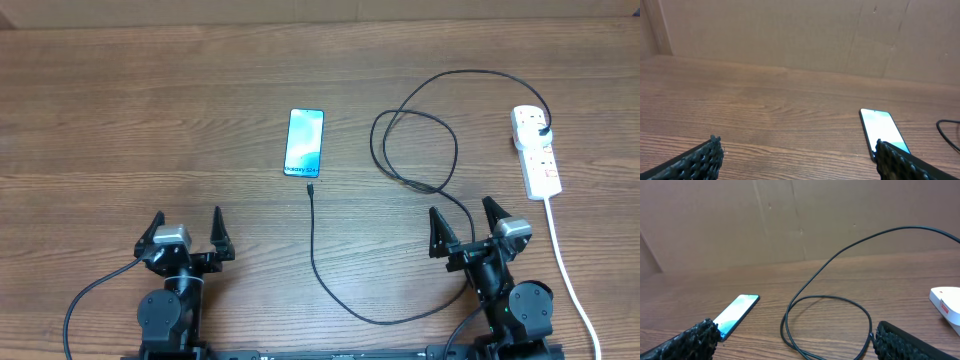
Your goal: Plug charger to phone and switch on socket
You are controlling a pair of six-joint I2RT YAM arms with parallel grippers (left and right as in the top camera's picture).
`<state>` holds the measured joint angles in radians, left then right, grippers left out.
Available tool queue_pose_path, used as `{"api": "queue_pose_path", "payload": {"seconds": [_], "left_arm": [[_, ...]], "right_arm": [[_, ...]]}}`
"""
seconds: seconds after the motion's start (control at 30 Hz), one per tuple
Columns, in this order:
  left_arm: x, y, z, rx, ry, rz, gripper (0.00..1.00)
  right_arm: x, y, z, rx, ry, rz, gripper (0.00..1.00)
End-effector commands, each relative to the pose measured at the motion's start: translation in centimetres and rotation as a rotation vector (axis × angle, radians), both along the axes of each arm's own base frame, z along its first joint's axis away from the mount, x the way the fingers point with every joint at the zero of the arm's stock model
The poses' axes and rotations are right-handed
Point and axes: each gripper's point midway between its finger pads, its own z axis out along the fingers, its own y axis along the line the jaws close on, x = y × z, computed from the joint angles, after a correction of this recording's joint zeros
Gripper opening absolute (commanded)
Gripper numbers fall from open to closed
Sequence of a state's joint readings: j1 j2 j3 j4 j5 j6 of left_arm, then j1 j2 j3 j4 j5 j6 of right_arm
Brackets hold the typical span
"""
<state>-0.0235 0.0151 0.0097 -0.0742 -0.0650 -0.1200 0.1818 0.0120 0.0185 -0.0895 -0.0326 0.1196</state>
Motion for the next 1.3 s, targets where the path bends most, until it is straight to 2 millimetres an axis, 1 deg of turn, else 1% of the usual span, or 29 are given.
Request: {"api": "queue_pose_path", "payload": {"seconds": [0.0, 0.2, 0.3, 0.37, 0.53, 0.57, 0.6, 0.7, 0.73, 0.87, 0.93, 1.0, 1.07, 1.13, 1.27], "left_arm": [[0.0, 0.5, 0.1, 0.020, -0.007, 0.024, 1.00], [0.0, 0.4, 0.0, 0.019, -0.007, 0.017, 1.00], [0.0, -0.5, -0.1, -0.013, -0.003, -0.031, 1.00], [0.0, -1.2, -0.1, -0.093, -0.001, -0.068, 0.99], [0.0, -1.4, -0.1, -0.340, -0.001, -0.057, 1.00], [0.0, -1.5, -0.1, -0.363, 0.000, -0.062, 1.00], [-0.1, -2.0, 0.0, -0.376, 0.003, -0.093, 1.00], [-0.4, -4.3, 0.2, -0.346, 0.018, -0.231, 1.00], [-0.4, -4.7, 0.1, -0.346, 0.029, -0.254, 1.00], [-0.5, -5.5, -0.9, -0.338, 0.116, -0.285, 1.00], [-0.3, -5.6, -0.8, -0.311, 0.150, -0.289, 1.00], [0.0, -5.7, -0.3, -0.259, 0.176, -0.301, 1.00], [0.6, -5.7, 0.4, -0.212, 0.205, -0.305, 1.00], [1.5, -5.7, 1.2, -0.175, 0.240, -0.310, 1.00], [4.1, -6.1, 2.4, -0.152, 0.340, -0.324, 1.00]], "right_arm": [[0.1, -0.4, -0.2, 0.005, -0.004, -0.021, 1.00], [0.1, -0.4, -0.2, 0.005, -0.004, -0.021, 1.00], [0.1, -0.4, -0.2, 0.005, -0.004, -0.021, 1.00], [0.1, -0.4, -0.2, 0.005, -0.004, -0.021, 1.00], [0.1, -0.4, -0.2, 0.005, -0.004, -0.021, 1.00], [0.1, -0.4, -0.2, 0.005, -0.004, -0.021, 1.00], [0.1, -0.4, -0.2, 0.005, -0.004, -0.021, 1.00], [0.1, -0.4, -0.2, 0.005, -0.004, -0.021, 1.00], [0.1, -0.4, -0.2, 0.005, -0.004, -0.021, 1.00], [0.1, -0.4, -0.2, 0.005, -0.004, -0.021, 1.00], [0.1, -0.4, -0.2, 0.005, -0.004, -0.021, 1.00], [0.1, -0.4, -0.2, 0.005, -0.004, -0.021, 1.00], [0.1, -0.4, -0.2, 0.005, -0.004, -0.021, 1.00], [0.1, -0.4, -0.2, 0.005, -0.004, -0.021, 1.00], [0.1, -0.4, -0.2, 0.005, -0.004, -0.021, 1.00]]}}
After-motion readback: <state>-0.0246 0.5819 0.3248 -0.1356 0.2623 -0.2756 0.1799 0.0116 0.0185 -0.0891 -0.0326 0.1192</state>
